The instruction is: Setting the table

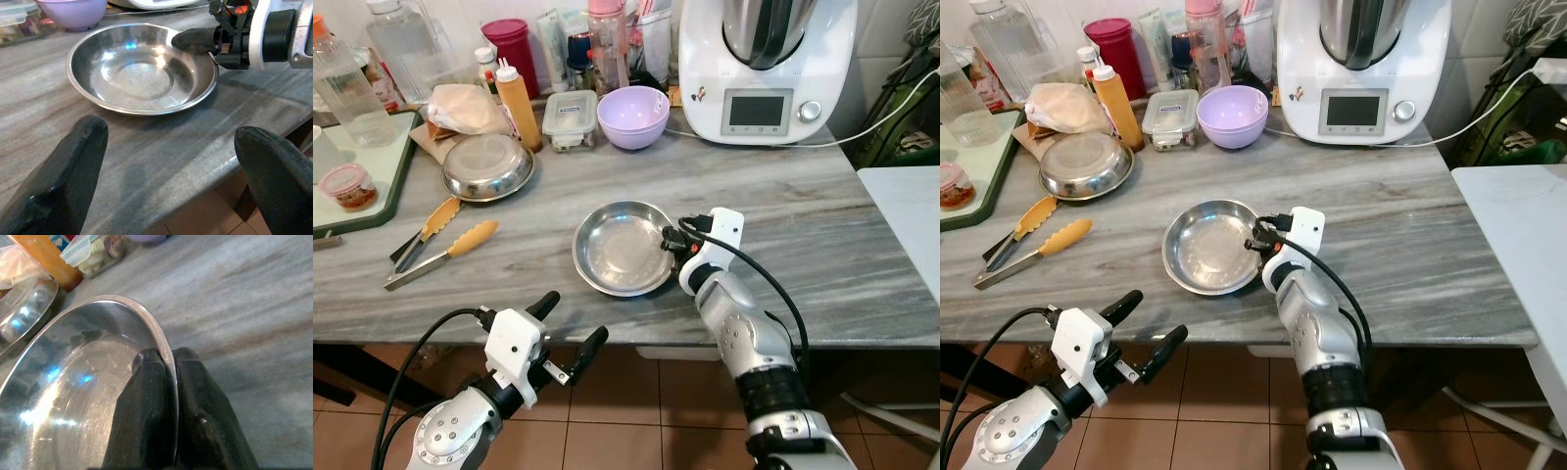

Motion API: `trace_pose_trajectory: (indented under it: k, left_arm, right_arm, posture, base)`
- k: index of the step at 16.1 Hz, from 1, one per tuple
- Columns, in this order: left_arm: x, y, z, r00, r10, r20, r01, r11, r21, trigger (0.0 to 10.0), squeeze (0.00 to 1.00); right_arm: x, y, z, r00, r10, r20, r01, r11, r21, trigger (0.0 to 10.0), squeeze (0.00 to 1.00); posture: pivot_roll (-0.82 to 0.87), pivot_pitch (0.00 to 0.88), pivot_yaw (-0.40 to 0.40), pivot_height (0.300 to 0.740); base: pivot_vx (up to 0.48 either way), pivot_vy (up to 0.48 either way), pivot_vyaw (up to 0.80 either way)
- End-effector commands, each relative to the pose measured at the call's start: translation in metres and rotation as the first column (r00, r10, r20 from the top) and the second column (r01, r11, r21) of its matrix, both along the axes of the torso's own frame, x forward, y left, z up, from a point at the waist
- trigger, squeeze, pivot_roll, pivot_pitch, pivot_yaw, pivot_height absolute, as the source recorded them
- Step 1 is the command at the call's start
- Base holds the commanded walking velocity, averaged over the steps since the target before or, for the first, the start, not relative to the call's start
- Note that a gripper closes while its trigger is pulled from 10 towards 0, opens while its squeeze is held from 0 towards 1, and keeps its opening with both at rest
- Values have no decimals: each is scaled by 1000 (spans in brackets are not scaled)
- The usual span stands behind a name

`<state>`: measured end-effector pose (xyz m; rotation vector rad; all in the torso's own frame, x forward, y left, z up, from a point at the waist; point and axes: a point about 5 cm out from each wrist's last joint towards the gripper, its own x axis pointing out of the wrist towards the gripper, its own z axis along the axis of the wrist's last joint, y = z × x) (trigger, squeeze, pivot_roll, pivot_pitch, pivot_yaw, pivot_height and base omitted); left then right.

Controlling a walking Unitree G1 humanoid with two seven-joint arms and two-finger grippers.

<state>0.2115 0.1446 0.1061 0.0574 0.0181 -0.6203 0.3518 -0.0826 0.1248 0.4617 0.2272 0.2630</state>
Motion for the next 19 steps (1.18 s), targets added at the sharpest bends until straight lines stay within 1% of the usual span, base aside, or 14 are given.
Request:
trace_pose_trajectory:
  k: [1,2,3,5,7,9,10,11,12,13,15,16,17,19]
  left_arm:
    - [0,0,4,1000,-8,14,8,1000,7,10000,0]
    - [1,1,5,1000,-8,17,7,1000,6,10000,0]
    - [1,1,6,1000,-8,18,8,1000,5,10000,0]
    - [2,0,5,1000,-13,19,13,1000,6,10000,0]
    - [2,-1,5,1000,-13,20,13,1000,6,10000,0]
    - [3,-2,4,1000,-11,18,11,1000,3,10000,0]
    - [3,-2,4,1000,-10,17,10,1000,1,10000,0]
    - [3,-2,4,1000,-10,16,10,1000,0,10000,0]
    - [3,-2,4,1000,-10,16,10,1000,1,10000,0]
    - [3,-2,4,1000,-11,17,11,1000,2,10000,0]
    - [3,-2,4,1000,-14,16,14,1000,2,10000,0]
    - [3,-2,4,1000,-16,15,16,1000,1,10000,0]
    - [3,-3,3,1000,-16,13,16,1000,1,10000,0]
    - [3,-3,3,1000,-17,11,17,1000,0,10000,0]
  right_arm:
    - [-2,5,-9,998,2,-70,0,1000,18,10000,0]
    - [0,6,-9,995,10,-99,-6,999,45,10000,0]
    - [0,7,-9,994,16,-106,-11,999,49,10000,0]
    - [0,15,-13,987,51,-153,-41,997,69,10000,0]
    - [0,19,-11,985,69,-158,-56,995,83,10000,0]
    - [0,18,-11,985,65,-162,-54,996,73,10000,0]
    - [0,17,-14,982,59,-177,-46,996,77,10000,149]
    - [0,17,-15,981,57,-184,-43,996,76,10000,435]
    - [0,17,-15,980,58,-191,-43,996,78,10000,1000]
    - [0,18,-15,978,68,-196,-50,994,95,10000,1000]
    - [0,19,-14,977,82,-198,-67,995,80,10000,1000]
    - [-1,22,-15,970,101,-220,-85,993,85,10000,1000]
    - [-1,24,-15,970,110,-215,-98,993,66,10000,1000]
    - [-3,25,-15,970,128,-206,-120,991,55,10000,1000]
  posture:
    - [-54,122,84,740]
    - [-52,118,81,740]
    - [-52,118,81,740]
    - [-52,115,78,740]
    - [-52,115,78,740]
    - [-53,111,74,740]
    - [-53,111,74,740]
    - [-53,111,74,740]
    - [-52,113,75,740]
    - [-51,114,76,740]
    - [-51,114,76,740]
    - [-54,114,79,740]
    - [-54,114,79,740]
    - [-54,114,80,740]
  base:
    - [0,0,0]
    - [0,0,0]
    - [0,0,0]
    - [0,0,0]
    - [0,0,0]
    - [0,0,0]
    - [0,0,0]
    - [0,0,0]
    - [0,0,0]
    - [0,0,0]
    - [0,0,0]
    - [0,0,0]
    - [0,0,0]
    - [0,0,0]
